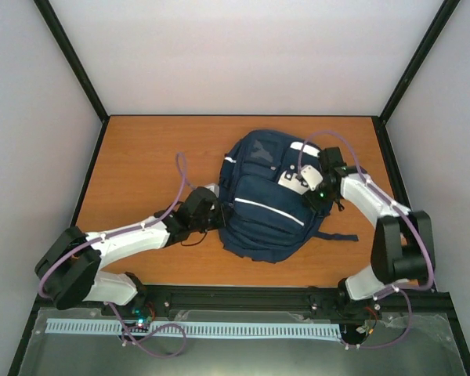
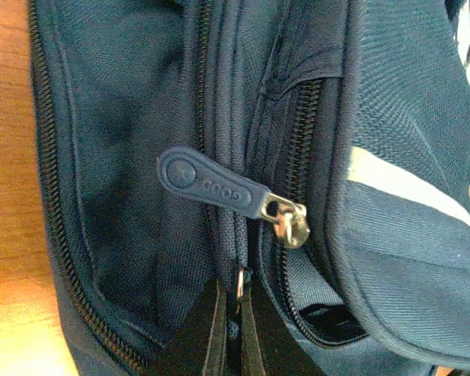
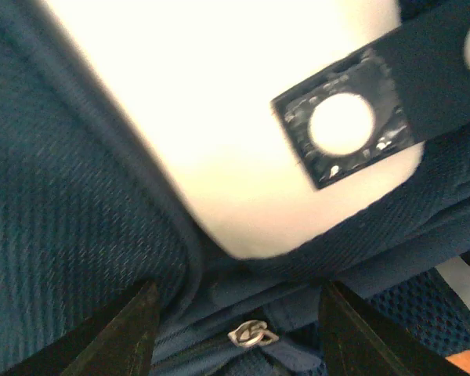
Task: Pack the student bag
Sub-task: Adjust the student bag at the center of the board.
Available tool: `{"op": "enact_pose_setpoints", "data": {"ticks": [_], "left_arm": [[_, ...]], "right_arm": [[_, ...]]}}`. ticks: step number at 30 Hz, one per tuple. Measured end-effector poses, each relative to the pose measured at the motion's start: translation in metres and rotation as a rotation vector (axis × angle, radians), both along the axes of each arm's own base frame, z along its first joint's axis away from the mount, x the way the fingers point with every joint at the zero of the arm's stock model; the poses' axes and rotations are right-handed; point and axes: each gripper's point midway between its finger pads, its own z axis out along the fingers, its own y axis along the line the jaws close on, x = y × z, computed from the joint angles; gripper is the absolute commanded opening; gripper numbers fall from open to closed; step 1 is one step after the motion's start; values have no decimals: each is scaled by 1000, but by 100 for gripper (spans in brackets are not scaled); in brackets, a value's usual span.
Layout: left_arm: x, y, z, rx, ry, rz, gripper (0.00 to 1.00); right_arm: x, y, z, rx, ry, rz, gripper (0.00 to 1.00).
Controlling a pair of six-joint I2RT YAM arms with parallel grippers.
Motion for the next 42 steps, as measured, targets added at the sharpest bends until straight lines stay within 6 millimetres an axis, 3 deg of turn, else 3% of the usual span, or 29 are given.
{"op": "enact_pose_setpoints", "data": {"ticks": [5,10,14,17,20,24,27,29,31,33,36,37,42], "left_arm": [[-14,-14,-1,-11,-10,-5,1],[-24,-36,-2,-14,-25,-17,2],[-30,-46,-4,29,-22,-37,23],[-41,-40,-6,100,-11,-79,49],[-52,-16,3,181,-29,-86,73],[-53,23,34,266,-132,-60,87],[-48,40,46,351,-209,-73,89],[-44,44,46,397,-241,-112,88],[-42,44,44,424,-259,-165,85],[-39,41,44,416,-264,-204,78],[-34,32,45,404,-280,-265,55],[-33,27,46,399,-283,-289,51],[-25,2,33,423,-273,-405,50]], "right_arm": [[36,4,-13,-26,69,-8,56],[79,9,-7,-27,44,-27,56],[91,12,0,-6,25,-53,57],[90,12,11,-1,6,-69,61],[84,12,41,22,-47,-79,65],[64,19,115,115,-194,-57,66],[38,36,163,243,-283,18,66],[17,52,173,333,-297,95,64],[-4,64,159,399,-250,156,61],[-18,72,134,442,-178,190,61],[-39,79,92,492,-56,213,61],[-45,80,84,501,-27,219,60],[-52,84,74,527,-13,245,60]]}}
